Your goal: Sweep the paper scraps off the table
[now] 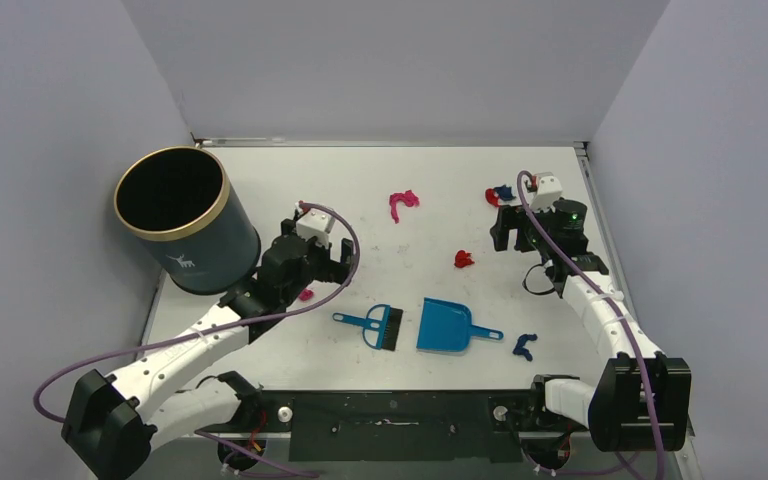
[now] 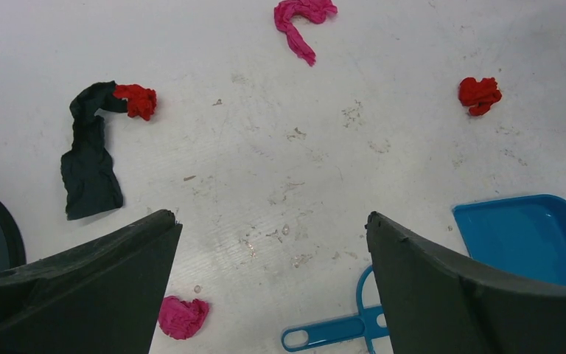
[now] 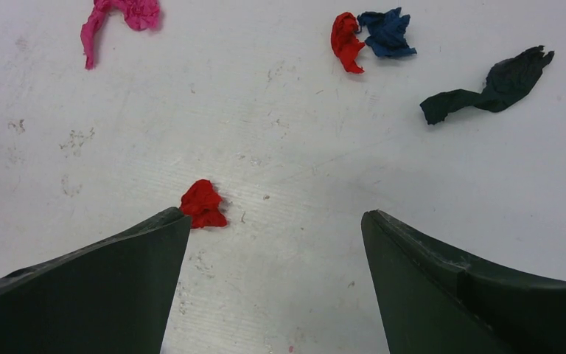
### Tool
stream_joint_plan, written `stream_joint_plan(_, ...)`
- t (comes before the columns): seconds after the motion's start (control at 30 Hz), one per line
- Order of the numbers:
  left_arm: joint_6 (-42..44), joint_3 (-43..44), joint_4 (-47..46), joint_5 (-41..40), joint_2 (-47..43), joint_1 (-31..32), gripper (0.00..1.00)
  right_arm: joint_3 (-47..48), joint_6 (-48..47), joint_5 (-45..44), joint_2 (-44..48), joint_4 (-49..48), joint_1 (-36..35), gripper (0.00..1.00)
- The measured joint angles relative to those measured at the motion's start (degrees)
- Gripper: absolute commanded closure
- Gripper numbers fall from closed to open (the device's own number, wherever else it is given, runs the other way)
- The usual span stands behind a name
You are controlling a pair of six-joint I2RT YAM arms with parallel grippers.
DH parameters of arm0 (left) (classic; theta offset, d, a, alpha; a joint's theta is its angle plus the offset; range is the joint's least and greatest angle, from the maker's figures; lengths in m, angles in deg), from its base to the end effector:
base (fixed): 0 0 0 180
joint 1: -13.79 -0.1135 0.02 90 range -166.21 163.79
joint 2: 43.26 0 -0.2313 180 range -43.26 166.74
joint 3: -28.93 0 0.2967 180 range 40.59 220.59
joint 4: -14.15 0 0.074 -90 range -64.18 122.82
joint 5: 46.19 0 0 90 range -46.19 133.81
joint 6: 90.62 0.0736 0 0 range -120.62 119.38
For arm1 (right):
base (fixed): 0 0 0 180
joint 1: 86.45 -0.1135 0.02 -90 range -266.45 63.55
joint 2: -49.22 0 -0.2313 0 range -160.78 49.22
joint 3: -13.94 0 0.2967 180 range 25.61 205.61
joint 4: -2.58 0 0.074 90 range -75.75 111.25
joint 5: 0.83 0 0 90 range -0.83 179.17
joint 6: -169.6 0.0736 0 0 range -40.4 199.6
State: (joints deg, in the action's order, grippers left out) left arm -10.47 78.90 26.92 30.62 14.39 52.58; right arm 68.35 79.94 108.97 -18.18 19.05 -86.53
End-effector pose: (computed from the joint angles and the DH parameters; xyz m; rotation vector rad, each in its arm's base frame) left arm 0.2652 -0.1916 0.2184 0.3317 1.9047 -0.3481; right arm 0.3449 0.0254 0.1899 -0.2053 2.0616 0.3641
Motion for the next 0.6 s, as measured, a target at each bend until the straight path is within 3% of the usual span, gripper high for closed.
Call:
stream_joint_plan(0.1, 0.46, 0.48, 0.50, 0.85, 1.51, 0.00, 0.07, 0.02, -1.55, 0.52, 0.00, 0.00, 0.07, 0.10)
stream_joint_plan(0.3, 1.20, 5.88, 5.18, 3.52, 8.04, 0.02, 0.27, -0.28, -10.12, 7.63, 0.00, 1.20, 1.29, 0.10)
stream_joint_plan(0.5, 0.83, 7.72, 9.27, 2.27, 10.23, 1.20, 0.27, -0.22, -15.43, 13.42, 0.00, 4.44, 0.26, 0.04)
stream_joint_plan(0.6, 0.59, 9.42, 11.93, 1.01, 11.58, 2.12, 0.25, 1.25, -18.27, 12.02, 0.00, 7.63, -5.51, 0.03)
